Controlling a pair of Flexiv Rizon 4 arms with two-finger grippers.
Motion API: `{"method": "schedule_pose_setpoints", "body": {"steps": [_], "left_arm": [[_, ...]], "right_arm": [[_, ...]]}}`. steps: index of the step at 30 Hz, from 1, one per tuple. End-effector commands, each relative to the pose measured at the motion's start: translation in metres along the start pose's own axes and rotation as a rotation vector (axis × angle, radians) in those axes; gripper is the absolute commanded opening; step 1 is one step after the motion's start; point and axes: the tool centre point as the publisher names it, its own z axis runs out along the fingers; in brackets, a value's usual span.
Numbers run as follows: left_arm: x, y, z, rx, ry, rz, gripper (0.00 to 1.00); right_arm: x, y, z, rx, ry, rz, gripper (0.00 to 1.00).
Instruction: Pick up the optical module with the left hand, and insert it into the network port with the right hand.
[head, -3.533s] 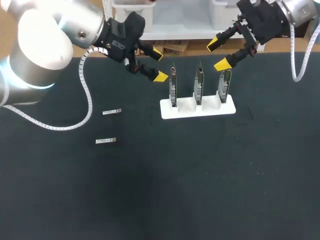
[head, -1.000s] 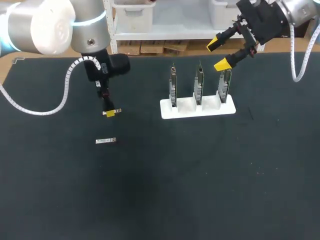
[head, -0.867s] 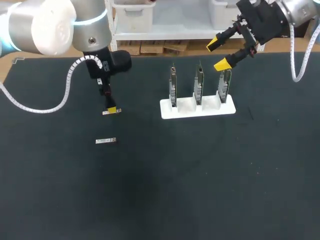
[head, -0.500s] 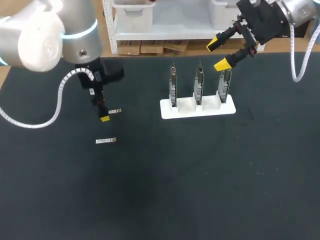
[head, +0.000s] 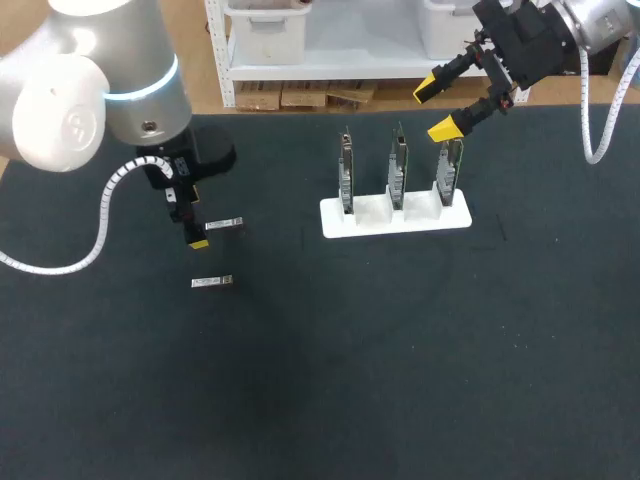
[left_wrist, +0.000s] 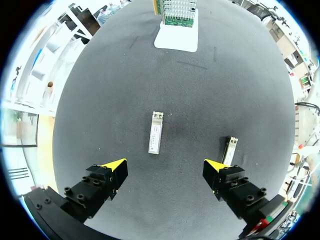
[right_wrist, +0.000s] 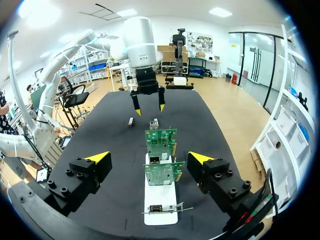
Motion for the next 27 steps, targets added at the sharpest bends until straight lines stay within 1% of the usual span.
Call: {"method": "schedule_pose_setpoints", "body": {"steps": [1,8,16,27], "left_arm": [[-0.008,0.005,0.005,0.024,0.02,0.016,1.0],[-0.011,0.008,0.015,0.046,0.054,0.004,1.0],[-0.005,0.012,0.018,0.039,0.072,-0.039,1.0],[-0.002,0.009,0.022,0.032,0.048,-0.061,1.0]], "right_arm": [[0.0,0.002,0.0,0.004,0.0,0.0,1.0],[0.0,0.002,0.0,0.004,0.0,0.0,1.0],[0.0,0.002,0.0,0.004,0.0,0.0,1.0],[0.0,0.002,0.0,0.004,0.0,0.0,1.0]]}}
